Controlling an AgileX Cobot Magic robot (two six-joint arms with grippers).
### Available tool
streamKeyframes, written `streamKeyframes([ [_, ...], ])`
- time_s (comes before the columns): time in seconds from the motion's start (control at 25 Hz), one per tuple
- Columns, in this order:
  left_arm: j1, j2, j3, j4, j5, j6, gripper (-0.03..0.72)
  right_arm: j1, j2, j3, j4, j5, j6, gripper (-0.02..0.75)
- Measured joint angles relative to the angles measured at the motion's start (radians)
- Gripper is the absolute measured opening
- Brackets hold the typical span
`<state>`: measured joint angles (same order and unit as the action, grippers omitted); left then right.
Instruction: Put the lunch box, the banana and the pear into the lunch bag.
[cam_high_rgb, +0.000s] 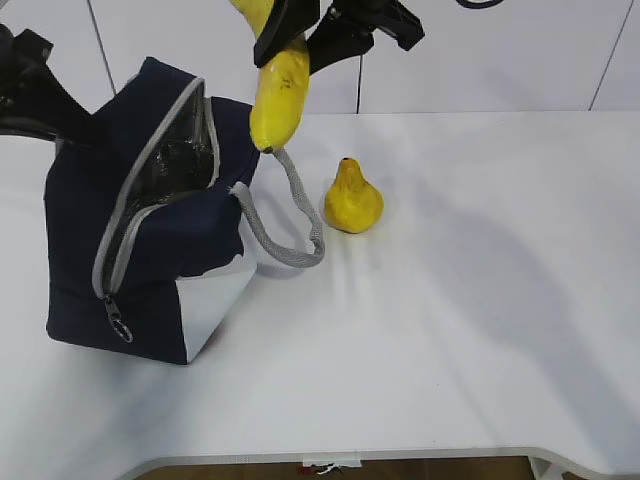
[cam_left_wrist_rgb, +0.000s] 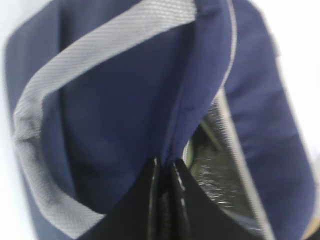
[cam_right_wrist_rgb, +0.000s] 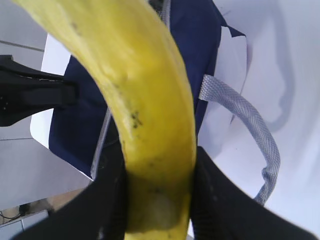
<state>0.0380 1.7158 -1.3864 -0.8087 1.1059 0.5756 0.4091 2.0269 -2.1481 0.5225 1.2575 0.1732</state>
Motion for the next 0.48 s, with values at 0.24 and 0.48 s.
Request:
streamKeyframes([
  [0.24,0.0,0.0,0.0,-0.105,0.028,0.0,0.007,0.0,0.01,0.0,0.062,-0.078,-0.028,0.262],
  [0.48,0.0,0.0,0.0,-0.178,0.03,0.0,0.007,0.0,0.095,0.0,0.284,-0.082,-0.028,0.262],
])
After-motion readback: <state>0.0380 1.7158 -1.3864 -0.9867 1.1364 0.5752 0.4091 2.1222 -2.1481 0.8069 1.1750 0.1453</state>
